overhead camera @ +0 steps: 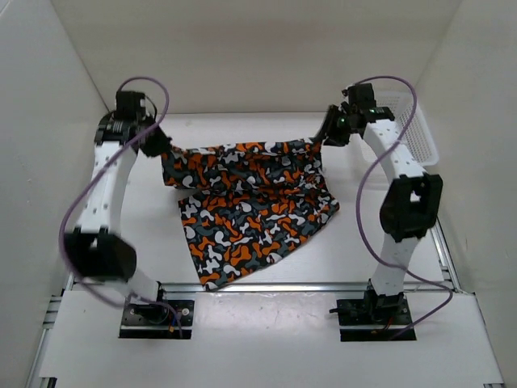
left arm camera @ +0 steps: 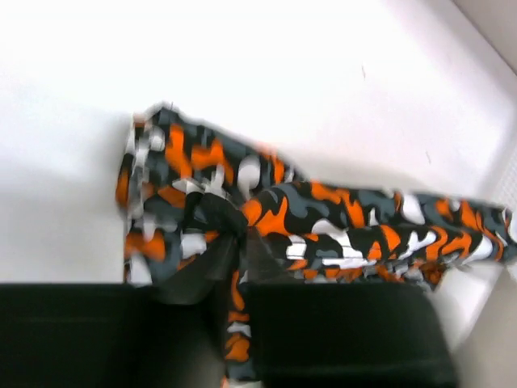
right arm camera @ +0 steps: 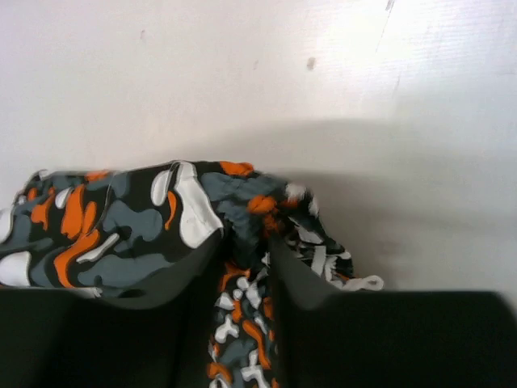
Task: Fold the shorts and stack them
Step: Flatten the shorts out
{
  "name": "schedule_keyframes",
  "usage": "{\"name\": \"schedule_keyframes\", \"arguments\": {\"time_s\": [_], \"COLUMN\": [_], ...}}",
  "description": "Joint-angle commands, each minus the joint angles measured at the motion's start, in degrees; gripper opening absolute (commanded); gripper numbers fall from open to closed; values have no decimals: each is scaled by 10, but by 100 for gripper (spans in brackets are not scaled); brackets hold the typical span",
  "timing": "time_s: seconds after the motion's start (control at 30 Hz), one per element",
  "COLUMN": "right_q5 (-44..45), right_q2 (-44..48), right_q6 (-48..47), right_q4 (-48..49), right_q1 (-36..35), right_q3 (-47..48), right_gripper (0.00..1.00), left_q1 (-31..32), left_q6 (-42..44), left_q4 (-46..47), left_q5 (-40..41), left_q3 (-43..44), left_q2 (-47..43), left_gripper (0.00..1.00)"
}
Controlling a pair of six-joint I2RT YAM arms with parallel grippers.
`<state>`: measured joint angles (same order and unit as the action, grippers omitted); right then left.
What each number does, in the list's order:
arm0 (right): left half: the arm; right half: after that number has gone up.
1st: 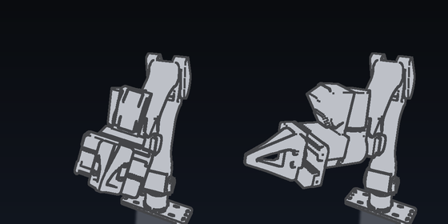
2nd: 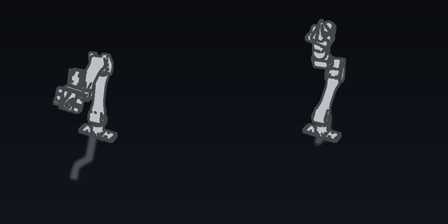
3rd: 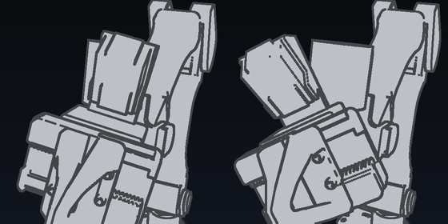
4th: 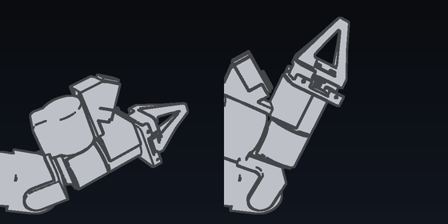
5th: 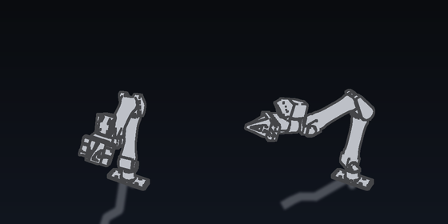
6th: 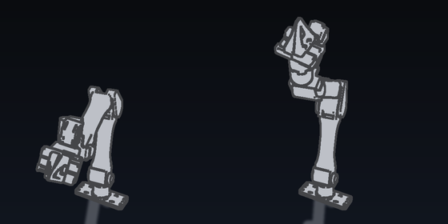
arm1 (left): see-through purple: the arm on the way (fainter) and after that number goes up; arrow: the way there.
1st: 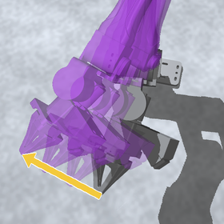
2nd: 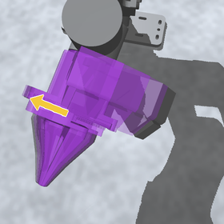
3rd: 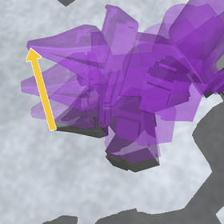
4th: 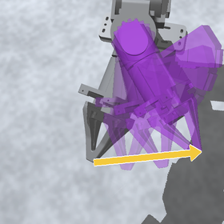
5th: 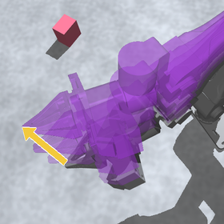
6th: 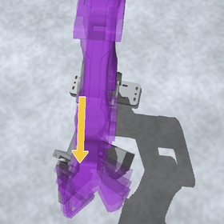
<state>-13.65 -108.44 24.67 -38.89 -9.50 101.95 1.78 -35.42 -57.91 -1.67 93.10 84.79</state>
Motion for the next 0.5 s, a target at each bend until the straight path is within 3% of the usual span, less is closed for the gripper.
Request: {"name": "schedule_keyframes", "arguments": {"time_s": [0.0,0.03,0.07,0.1,0.17,0.27,0.3,0.37,0.47], "right_q5": [19,19,25,47,71,79,79,79,62], "right_q2": [-70,-77,-77,-77,-46,3,23,39,45], "right_q6": [-23,-16,-16,-16,-10,-10,-17,-17,-17], "right_q4": [-3,-3,3,3,26,48,53,65,78], "right_q1": [15,15,15,15,15,15,15,-1,-24], "right_q3": [90,90,90,77,25,-41,-80,-120,-159], "right_gripper": [66,76,80,88,88,72,64,36,16], "left_q1": [-29,-35,-35,-41,-42,-42,-42,-47,-47], "left_q6": [18,24,24,24,30,30,30,30,30], "left_q4": [21,6,-12,-33,-93,-103,-88,-71,-44], "left_q5": [52,52,42,36,36,46,51,57,57], "left_q3": [108,178,220,264,389,434,421,352,251], "left_q2": [130,208,248,285,371,382,369,335,265], "left_gripper": [29,65,86,98,100,100,100,100,97]}}
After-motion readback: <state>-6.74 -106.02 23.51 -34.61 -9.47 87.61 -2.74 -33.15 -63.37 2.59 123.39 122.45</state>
